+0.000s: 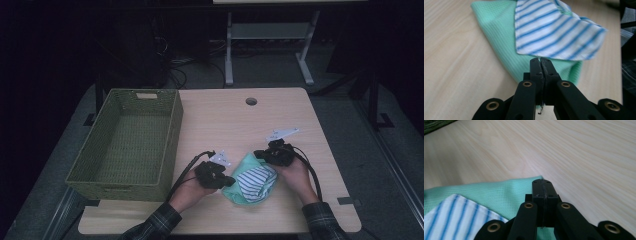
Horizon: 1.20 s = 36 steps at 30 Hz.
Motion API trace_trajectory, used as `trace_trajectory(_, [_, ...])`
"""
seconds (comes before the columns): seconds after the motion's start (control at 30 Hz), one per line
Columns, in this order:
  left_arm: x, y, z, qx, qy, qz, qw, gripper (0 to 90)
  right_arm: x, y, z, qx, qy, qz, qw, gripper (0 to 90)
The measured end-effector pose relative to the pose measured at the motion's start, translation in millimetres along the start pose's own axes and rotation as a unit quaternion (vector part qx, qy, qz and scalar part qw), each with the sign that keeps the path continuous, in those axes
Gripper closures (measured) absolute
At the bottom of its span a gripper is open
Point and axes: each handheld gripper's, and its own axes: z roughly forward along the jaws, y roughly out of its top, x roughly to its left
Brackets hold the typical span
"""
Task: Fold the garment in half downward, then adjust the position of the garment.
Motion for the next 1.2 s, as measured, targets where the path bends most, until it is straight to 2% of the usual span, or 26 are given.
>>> trace_trajectory(0.17, [-7.6, -8.2, -1.5, 0.009, -0.009, -0.003, 0.9999, 88.3, -4.3, -2.1, 4.2, 0.008, -0.002, 0.002, 1.0, 89.8])
trace_trajectory(0.33, [-10.0, -14.9, 12.2, 0.041, -0.015, -0.003, 0.999, 88.3, -4.7, -4.1, 12.6, 0.026, 0.004, 0.003, 0.9997, 89.7])
trace_trajectory(0.4, [-8.1, -15.9, 17.3, 0.056, -0.003, 0.006, 0.9984, 88.3, -4.8, -5.0, 15.2, 0.033, 0.004, 0.001, 0.9994, 89.7])
trace_trajectory(0.47, [-4.6, -16.6, 18.5, 0.052, -0.006, -0.001, 0.9986, 88.4, -5.1, -6.2, 16.8, 0.037, 0.005, 0.002, 0.9993, 89.7])
trace_trajectory(0.6, [3.6, -15.6, 17.1, 0.052, 0.006, -0.003, 0.9986, 88.4, -8.5, -9.0, 14.1, 0.042, -0.001, 0.006, 0.9991, 89.7])
trace_trajectory(0.67, [8.1, -13.9, 17.8, 0.05, 0.01, -0.01, 0.9987, 88.4, -10.4, -11.2, 11.4, 0.043, -0.003, 0.011, 0.999, 89.8])
trace_trajectory(0.8, [19.2, -6.6, 21.6, 0.05, 0.021, -0.011, 0.9985, 88.4, -14.1, -17.5, 4.3, 0.042, -0.011, 0.017, 0.9989, 89.8])
trace_trajectory(1.0, [33.5, 1.9, 27.7, 0.041, 0.033, -0.022, 0.9984, 88.7, -18.0, -25.7, -7.3, 0.047, -0.028, 0.023, 0.9982, 89.8])
trace_trajectory(1.1, [42.9, 7.2, 29.7, 0.044, 0.046, -0.02, 0.9978, 89.1, -19.8, -29.3, -11.9, 0.049, -0.031, 0.029, 0.9979, 89.8])
trace_trajectory(1.17, [45.9, 9.9, 32.5, 0.036, 0.05, -0.028, 0.9977, 89.2, -19.4, -31.2, -15.3, 0.054, -0.035, 0.029, 0.9975, 89.8])
trace_trajectory(1.2, [48.4, 11.6, 32.7, 0.042, 0.053, -0.023, 0.9975, 89.2, -19.3, -32.1, -16.2, 0.054, -0.038, 0.027, 0.9975, 89.8])
